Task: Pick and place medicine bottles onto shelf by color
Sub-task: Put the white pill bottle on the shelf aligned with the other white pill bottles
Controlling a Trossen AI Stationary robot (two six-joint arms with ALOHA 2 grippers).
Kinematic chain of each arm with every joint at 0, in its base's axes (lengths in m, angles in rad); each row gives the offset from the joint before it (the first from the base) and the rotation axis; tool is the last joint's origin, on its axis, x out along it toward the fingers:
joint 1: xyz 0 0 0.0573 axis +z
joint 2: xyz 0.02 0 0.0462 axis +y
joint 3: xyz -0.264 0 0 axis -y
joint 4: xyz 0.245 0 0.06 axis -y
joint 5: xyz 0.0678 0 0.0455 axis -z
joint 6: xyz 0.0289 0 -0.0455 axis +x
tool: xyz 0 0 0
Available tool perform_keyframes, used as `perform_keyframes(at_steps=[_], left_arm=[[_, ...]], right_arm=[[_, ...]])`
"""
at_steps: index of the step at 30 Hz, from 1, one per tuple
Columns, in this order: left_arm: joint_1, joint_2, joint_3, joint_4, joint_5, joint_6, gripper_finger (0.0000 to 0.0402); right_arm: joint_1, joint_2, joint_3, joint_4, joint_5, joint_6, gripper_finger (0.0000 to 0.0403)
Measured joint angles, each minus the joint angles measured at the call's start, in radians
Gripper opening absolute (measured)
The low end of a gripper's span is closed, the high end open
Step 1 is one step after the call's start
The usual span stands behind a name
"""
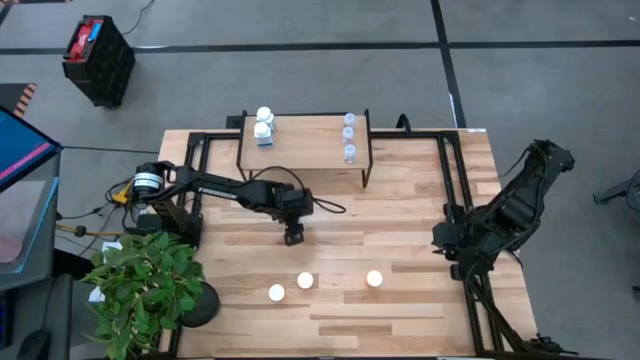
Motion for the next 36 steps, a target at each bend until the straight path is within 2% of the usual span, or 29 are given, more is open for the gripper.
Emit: perform_keyframes(at_steps=[6, 9, 14, 23, 26, 30, 36], left_arm=[[0.000, -0.001, 0.000, 0.002, 0.028, -0.001, 0.0144], [0.000, -0.003, 0.003, -0.005, 0.046, -0.014, 0.0144], [-0.001, -0.045, 0.110, -0.185, 0.075, 0.009, 0.0144], [0.034, -0.178, 0.405, -0.560, 0.011, 0.272, 0.0144], [0.081, -0.213, 0.474, -0.657, 0.003, 0.331, 0.0144], [0.177, -0.254, 0.499, -0.742, -0.029, 0.377, 0.0144], [0.339, -0.259, 0.489, -0.738, -0.031, 0.524, 0.0144]], right_arm=[[0.000, 0.000, 0.000, 0.007, 0.000, 0.000, 0.0118], [0.000, 0.000, 0.000, 0.007, 0.000, 0.000, 0.0118], [0.000, 0.000, 0.000, 0.010, 0.000, 0.000, 0.0118], [0.000, 0.000, 0.001, 0.034, 0.000, 0.000, 0.0118], [0.000, 0.000, 0.001, 0.038, 0.000, 0.000, 0.0118], [-0.002, 0.000, 0.001, 0.037, 0.000, -0.001, 0.0118], [-0.002, 0.000, 0.001, 0.037, 0.000, -0.001, 0.0118]])
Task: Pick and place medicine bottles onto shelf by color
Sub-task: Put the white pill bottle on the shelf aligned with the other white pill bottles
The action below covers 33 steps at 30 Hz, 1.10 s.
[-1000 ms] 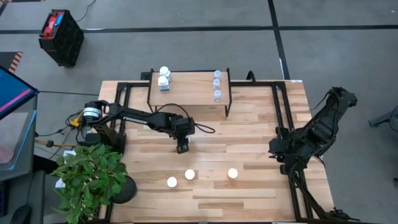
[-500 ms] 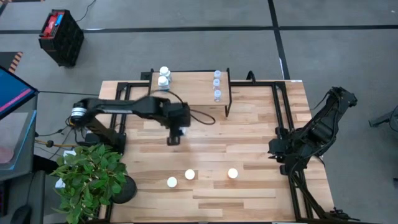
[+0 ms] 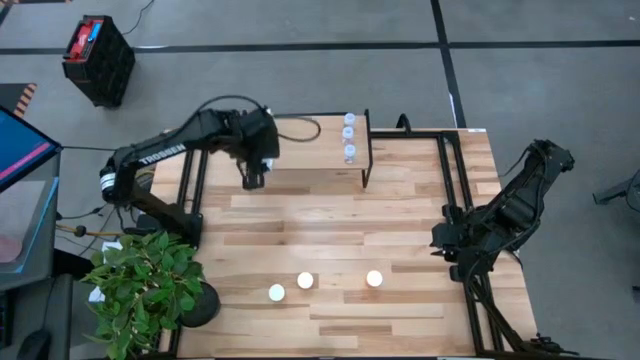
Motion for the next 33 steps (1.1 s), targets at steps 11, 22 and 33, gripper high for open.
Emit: perform_keyframes(at_steps=[11, 22, 33], left_arm=[[0.175, 0.006, -0.031, 0.021, 0.147, 0.160, 0.0144], [0.180, 0.006, -0.082, 0.095, 0.115, 0.219, 0.0152], [0.197, 0.007, -0.108, 0.125, 0.109, 0.200, 0.0160]], right_arm=[[0.000, 0.000, 0.000, 0.020, 0.000, 0.000, 0.0118], [0.000, 0.000, 0.000, 0.023, 0.000, 0.000, 0.0118], [0.000, 0.000, 0.000, 0.027, 0.000, 0.000, 0.0118]])
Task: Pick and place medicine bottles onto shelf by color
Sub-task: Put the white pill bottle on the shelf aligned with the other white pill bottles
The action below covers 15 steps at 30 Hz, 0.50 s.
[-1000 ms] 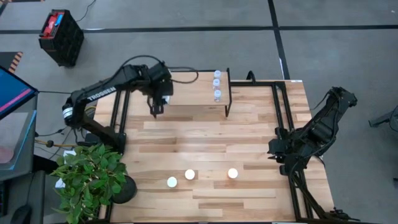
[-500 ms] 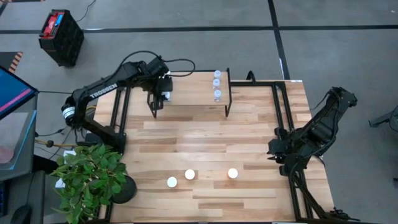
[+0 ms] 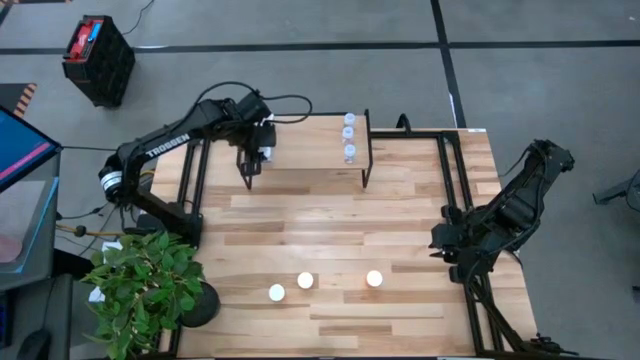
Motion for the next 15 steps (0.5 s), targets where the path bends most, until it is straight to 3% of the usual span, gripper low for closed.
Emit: perform_keyframes(at_steps=[15], left_arm=[[0.000, 0.000, -0.004, 0.020, -0.041, -0.013, 0.0208]], right_arm=[[0.000, 0.000, 0.000, 0.002, 0.000, 0.000, 0.0118]])
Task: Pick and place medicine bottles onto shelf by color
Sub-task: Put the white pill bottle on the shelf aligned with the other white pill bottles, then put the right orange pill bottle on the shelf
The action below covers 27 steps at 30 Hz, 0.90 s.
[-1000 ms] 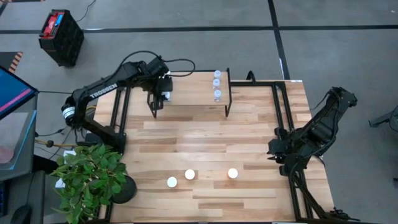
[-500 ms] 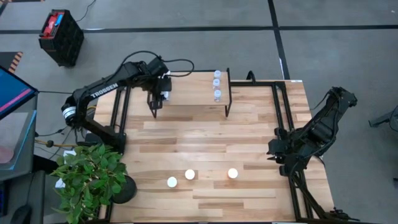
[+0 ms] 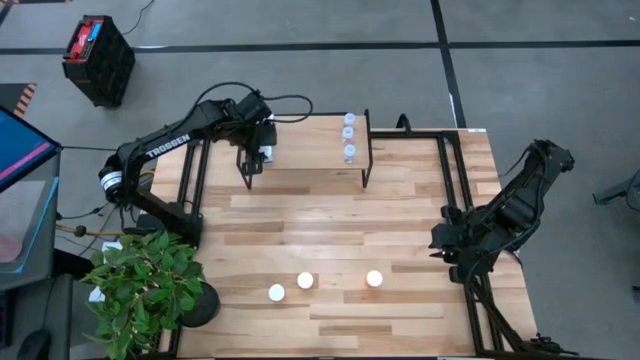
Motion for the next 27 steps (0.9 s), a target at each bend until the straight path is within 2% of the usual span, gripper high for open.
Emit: perform_keyframes(at_steps=[5, 10, 22, 24, 27], left_arm=[[0.000, 0.000, 0.000, 0.000, -0.012, 0.002, 0.0229], [-0.007, 0.000, 0.010, -0.003, -0.075, -0.009, 0.0241], [-0.086, -0.001, 0.179, -0.051, -0.075, -0.054, 0.0243], [-0.111, -0.001, 0.209, -0.094, -0.055, -0.109, 0.0243], [-0.159, -0.002, 0.232, -0.164, 0.036, -0.212, 0.0243]], right_arm=[[0.000, 0.000, 0.000, 0.000, 0.000, 0.000, 0.0118], [0.000, 0.000, 0.000, 0.000, -0.003, 0.000, 0.0118], [0.000, 0.000, 0.000, -0.001, -0.005, 0.000, 0.0118], [0.000, 0.000, 0.000, 0.000, -0.005, 0.000, 0.0118], [0.000, 0.000, 0.000, 0.018, -0.005, 0.000, 0.0118]])
